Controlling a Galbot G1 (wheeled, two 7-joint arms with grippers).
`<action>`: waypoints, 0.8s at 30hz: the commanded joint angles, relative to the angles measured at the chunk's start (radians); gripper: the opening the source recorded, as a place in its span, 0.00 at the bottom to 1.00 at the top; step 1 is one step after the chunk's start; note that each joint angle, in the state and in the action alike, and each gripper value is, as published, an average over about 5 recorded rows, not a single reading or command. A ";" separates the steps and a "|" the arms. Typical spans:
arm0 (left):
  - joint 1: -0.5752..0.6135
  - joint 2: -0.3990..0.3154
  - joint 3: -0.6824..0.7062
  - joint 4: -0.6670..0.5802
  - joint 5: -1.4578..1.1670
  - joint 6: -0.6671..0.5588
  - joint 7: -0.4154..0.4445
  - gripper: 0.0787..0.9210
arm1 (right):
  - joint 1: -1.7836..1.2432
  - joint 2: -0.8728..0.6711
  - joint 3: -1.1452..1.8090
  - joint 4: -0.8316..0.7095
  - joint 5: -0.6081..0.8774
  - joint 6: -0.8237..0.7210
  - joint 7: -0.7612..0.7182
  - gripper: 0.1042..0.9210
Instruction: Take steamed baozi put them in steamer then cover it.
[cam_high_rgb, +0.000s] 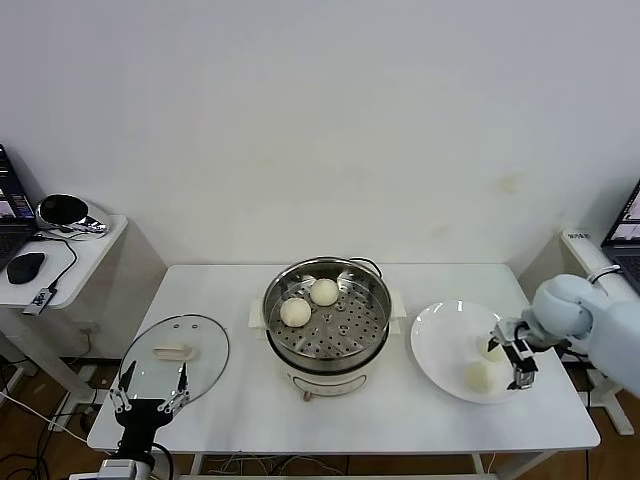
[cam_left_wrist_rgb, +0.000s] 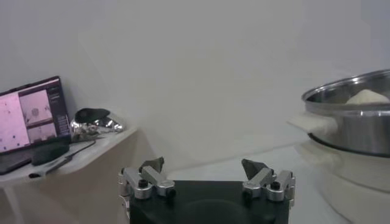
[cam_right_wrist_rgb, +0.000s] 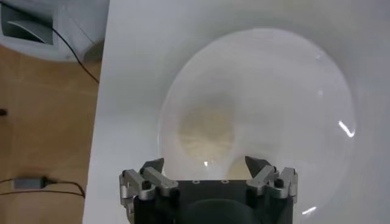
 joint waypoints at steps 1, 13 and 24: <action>-0.001 0.000 -0.002 0.002 0.001 -0.001 0.000 0.88 | -0.107 0.056 0.074 -0.067 -0.045 0.014 0.017 0.88; -0.003 0.005 -0.005 0.008 0.001 0.001 -0.001 0.88 | -0.112 0.126 0.080 -0.118 -0.047 0.004 0.036 0.88; -0.005 0.004 -0.004 0.012 0.000 0.000 -0.001 0.88 | -0.106 0.121 0.082 -0.124 -0.050 -0.006 0.031 0.76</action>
